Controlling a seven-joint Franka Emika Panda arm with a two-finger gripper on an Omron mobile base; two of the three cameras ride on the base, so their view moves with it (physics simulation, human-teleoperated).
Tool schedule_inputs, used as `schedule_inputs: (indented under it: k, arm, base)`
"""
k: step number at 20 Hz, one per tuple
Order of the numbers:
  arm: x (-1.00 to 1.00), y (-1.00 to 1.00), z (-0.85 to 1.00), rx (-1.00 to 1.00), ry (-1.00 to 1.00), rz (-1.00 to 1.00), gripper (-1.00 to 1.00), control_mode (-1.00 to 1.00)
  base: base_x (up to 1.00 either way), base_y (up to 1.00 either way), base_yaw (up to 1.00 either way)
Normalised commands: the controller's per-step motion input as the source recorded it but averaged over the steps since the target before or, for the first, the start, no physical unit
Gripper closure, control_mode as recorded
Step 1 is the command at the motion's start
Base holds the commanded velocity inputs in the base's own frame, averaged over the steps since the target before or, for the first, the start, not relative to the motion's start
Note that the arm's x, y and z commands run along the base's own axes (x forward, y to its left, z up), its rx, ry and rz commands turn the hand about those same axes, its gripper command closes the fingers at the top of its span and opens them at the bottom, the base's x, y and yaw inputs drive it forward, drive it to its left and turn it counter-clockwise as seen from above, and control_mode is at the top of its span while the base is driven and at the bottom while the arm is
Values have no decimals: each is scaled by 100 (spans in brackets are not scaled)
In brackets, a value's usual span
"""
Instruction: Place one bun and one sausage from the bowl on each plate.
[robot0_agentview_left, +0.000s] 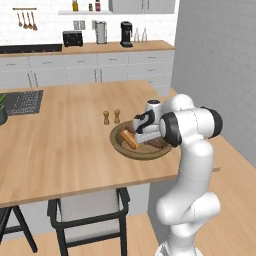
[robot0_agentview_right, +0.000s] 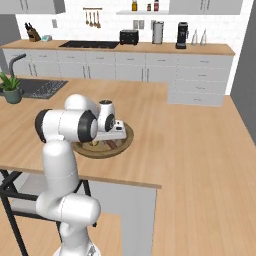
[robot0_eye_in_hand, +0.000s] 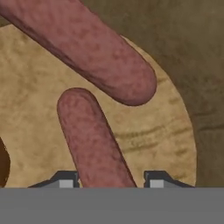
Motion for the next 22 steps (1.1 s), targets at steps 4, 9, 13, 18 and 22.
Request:
schedule_inputs:
  k: [4,9,13,18,22]
  arm:
    - [-18,0,5,0,0,-1,100,-100]
    - [-67,0,97,0,-2,-10,100,-100]
    - [-53,0,100,0,0,-20,100,-100]
    - [-100,0,97,1,-13,-19,100,-100]
    - [-100,-18,34,5,-21,-9,100,-100]
  base:
    - [0,0,0]
    - [0,0,0]
    - [0,0,0]
    - [0,0,0]
    - [0,0,0]
